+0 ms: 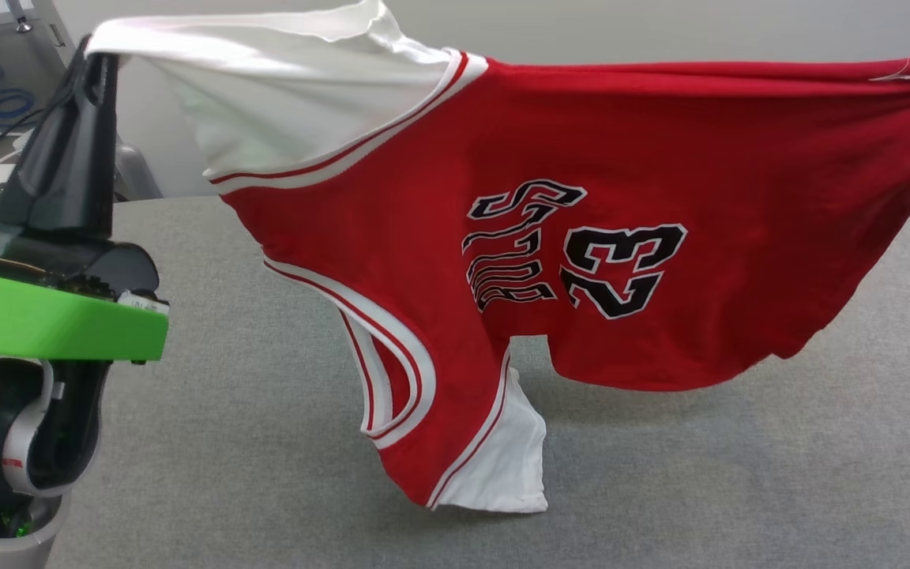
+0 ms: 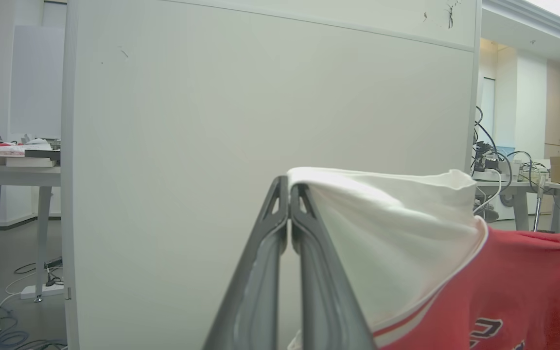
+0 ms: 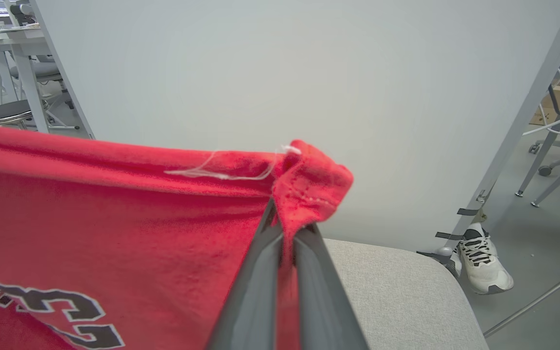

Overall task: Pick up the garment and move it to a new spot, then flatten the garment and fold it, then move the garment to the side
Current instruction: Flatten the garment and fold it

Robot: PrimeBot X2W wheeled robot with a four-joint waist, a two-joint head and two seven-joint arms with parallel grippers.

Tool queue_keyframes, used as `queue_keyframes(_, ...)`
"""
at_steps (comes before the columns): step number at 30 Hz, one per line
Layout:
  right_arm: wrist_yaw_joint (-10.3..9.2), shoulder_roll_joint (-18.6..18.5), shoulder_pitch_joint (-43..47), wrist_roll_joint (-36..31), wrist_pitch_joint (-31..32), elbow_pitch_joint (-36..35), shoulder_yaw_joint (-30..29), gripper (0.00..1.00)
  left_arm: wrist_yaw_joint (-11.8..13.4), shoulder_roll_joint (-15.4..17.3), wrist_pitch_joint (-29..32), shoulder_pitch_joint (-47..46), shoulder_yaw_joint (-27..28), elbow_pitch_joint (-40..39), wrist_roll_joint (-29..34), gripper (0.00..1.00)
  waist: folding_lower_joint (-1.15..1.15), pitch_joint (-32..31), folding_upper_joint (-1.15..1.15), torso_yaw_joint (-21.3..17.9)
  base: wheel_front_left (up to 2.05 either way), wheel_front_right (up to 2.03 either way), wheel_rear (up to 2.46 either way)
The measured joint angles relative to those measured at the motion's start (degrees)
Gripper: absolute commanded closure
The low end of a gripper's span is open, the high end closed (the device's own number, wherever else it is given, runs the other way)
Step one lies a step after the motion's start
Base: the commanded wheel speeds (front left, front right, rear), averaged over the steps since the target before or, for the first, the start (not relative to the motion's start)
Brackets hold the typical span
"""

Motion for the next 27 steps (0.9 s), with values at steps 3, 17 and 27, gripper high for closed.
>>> queue_keyframes(3,0.00,0.0,-0.3,0.0,-0.1,-0.7,-0.4,1.00,-0.5,0.7,0.1,-1.5,0.8,0.1,-0.1,1.00,0.00,0.9,0.00,-0.2,0.00,0.00,0.00)
queue_keyframes(17,0.05,-3.9,-13.3,-1.9,-6.2,3.0,0.4,1.00,-7.6,5.1,5.1,-20.4,-0.8,10.3,-0.7,1.00,0.00,9.9,0.00,-0.1,0.00,0.00,0.00)
queue_keyframes(27,0.05,-4.9,-34.6,-6.5,-13.1,14.0,4.0,1.00,-15.3,5.7,6.5,-47.1,-4.9,23.9,3.4,1.00,0.01,20.8,0.00,-0.1,0.00,0.00,0.00)
